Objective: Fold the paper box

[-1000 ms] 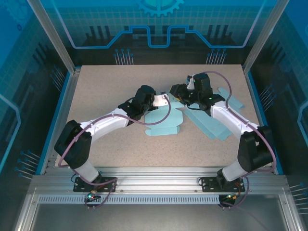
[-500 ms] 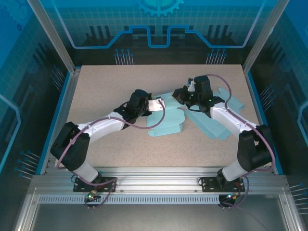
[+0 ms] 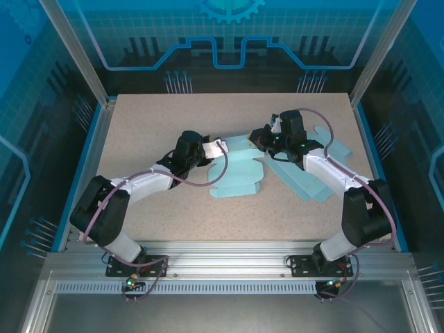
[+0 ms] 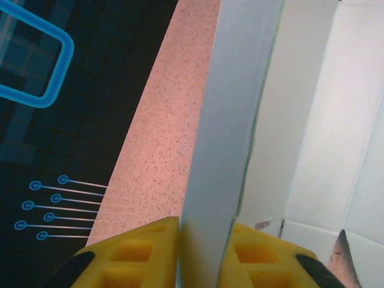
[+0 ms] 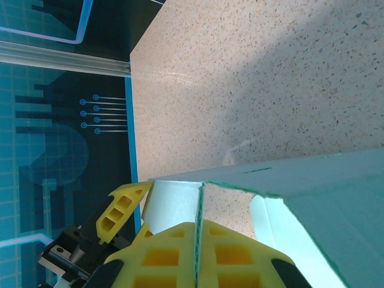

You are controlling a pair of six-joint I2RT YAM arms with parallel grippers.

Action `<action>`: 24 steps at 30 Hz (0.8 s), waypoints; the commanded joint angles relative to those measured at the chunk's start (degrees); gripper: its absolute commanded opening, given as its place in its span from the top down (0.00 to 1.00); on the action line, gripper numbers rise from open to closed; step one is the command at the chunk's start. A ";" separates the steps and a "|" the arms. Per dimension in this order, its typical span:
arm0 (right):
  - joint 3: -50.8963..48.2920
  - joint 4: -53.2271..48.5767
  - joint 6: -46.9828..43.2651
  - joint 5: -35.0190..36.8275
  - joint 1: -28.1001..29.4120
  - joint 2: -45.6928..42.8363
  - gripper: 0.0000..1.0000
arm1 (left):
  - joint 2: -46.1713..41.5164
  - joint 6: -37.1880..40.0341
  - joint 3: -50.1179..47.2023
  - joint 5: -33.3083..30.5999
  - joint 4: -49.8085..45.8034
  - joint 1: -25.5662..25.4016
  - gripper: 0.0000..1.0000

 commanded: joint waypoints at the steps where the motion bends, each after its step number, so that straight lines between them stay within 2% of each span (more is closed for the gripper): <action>1: 0.09 -0.13 -0.63 -0.80 -0.39 0.74 0.93 | 0.02 -0.54 -0.78 2.24 4.08 0.03 0.83; 3: 0.65 -2.09 -2.16 -0.37 -0.41 0.53 0.90 | -0.36 -0.10 -1.22 2.13 3.76 -0.10 0.89; 5: 1.32 -5.25 -4.38 0.75 -0.42 -0.03 0.83 | -0.73 0.60 -1.83 1.78 2.65 -0.35 0.92; 8: 2.33 -12.28 -8.77 4.60 -0.50 -1.71 0.75 | -0.84 2.86 -2.69 -0.70 0.30 -1.54 0.92; 12: 2.39 -19.17 -14.10 11.09 -0.57 -6.18 0.62 | 1.48 7.33 -3.26 -7.62 1.16 -4.53 0.94; 14: 2.86 -22.61 -16.10 14.47 -0.58 -8.58 0.58 | 2.86 8.55 -2.99 -8.91 2.04 -5.32 1.00; 17: 4.65 -27.41 -19.05 18.31 -0.59 -11.50 0.49 | 4.48 9.80 -2.62 -10.04 4.06 -6.00 1.00; 21: 8.02 -31.17 -22.34 18.12 -0.51 -11.81 0.38 | 5.30 11.25 -2.45 -11.42 6.28 -6.61 1.00; 24: 9.61 -30.10 -23.80 14.69 -0.35 -9.68 0.34 | 5.84 12.77 -3.09 -12.92 9.42 -7.12 1.00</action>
